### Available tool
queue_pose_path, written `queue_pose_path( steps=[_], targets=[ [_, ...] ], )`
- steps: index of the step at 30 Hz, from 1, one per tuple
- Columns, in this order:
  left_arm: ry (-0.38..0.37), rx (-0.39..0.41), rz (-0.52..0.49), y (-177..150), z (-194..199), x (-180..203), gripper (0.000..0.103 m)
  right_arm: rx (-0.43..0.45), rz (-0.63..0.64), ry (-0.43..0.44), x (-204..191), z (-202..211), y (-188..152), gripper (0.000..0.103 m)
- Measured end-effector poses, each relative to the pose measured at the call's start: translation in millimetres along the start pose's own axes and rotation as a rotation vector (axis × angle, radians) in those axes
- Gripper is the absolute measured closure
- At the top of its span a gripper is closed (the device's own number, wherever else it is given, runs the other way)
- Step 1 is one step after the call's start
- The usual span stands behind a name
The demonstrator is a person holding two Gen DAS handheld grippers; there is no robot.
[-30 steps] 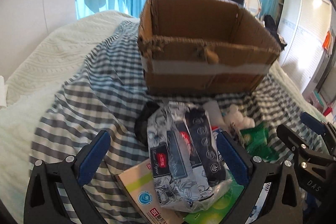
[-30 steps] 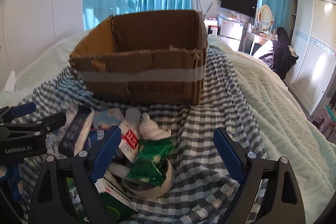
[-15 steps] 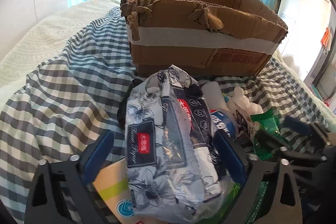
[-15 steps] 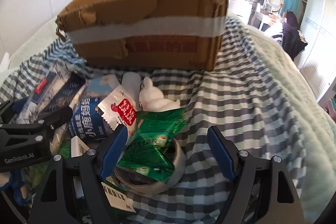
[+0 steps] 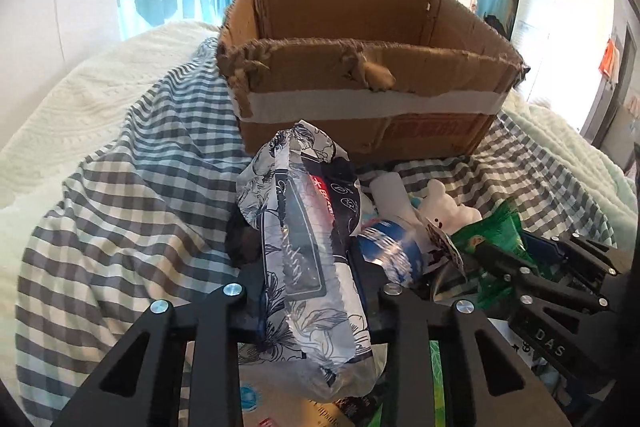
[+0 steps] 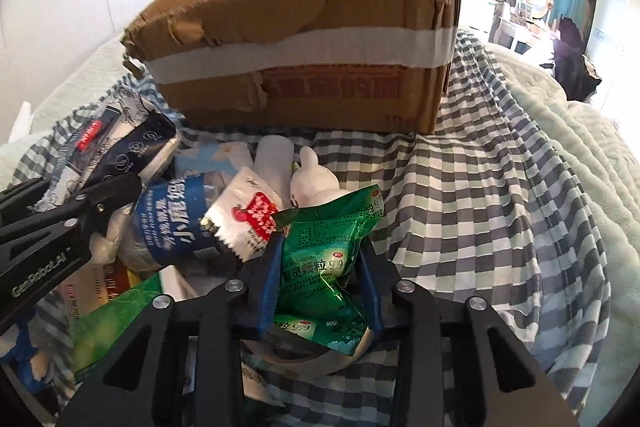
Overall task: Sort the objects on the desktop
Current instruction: 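Lift the wipe pack and green bag with both grippers and carry them over the box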
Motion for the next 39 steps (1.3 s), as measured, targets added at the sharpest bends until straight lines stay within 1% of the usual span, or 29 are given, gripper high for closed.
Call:
queue_pose_path(
  steps=[6,12,15,22,28,31,35,39],
  targets=[
    [0.007,0.058,-0.004,16.2,25.1,-3.3,0.073,0.068,-0.003,-0.033,1.3,27.8,10.1,0.069],
    [0.008,0.127,-0.024,32.7,54.3,2.4,0.073,0.155,-0.007,-0.054,-3.7,62.0,35.0,0.069],
    [-0.009,0.154,-0.036,40.6,67.8,10.4,0.073,0.195,-0.018,-0.056,-5.9,79.6,43.3,0.069],
    [-0.023,0.237,-0.038,61.0,103.3,21.1,0.073,0.291,-0.033,-0.059,-3.5,120.8,62.7,0.069],
    [-0.036,0.309,-0.035,83.4,132.4,28.1,0.073,0.373,-0.052,-0.084,3.3,159.1,79.3,0.069],
    [-0.051,0.338,-0.025,96.3,146.7,29.9,0.073,0.400,-0.047,-0.095,4.1,172.1,88.8,0.069],
    [-0.065,0.384,-0.018,115.2,163.0,32.9,0.073,0.460,-0.030,-0.097,1.2,189.4,108.0,0.069],
    [-0.086,0.413,-0.007,132.2,175.6,35.3,0.073,0.489,-0.014,-0.128,0.5,199.7,128.4,0.069]
  ],
)
Point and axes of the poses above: each gripper's, at about its wrist camera, not at the fingertips, and z roughly against the way its jaws point, x to its right, y to its top, the point moved 10 cm from there along -z, roughly the way its jaws point, and after that the axes turned 11 degrees about z, right-handed, at the moved point
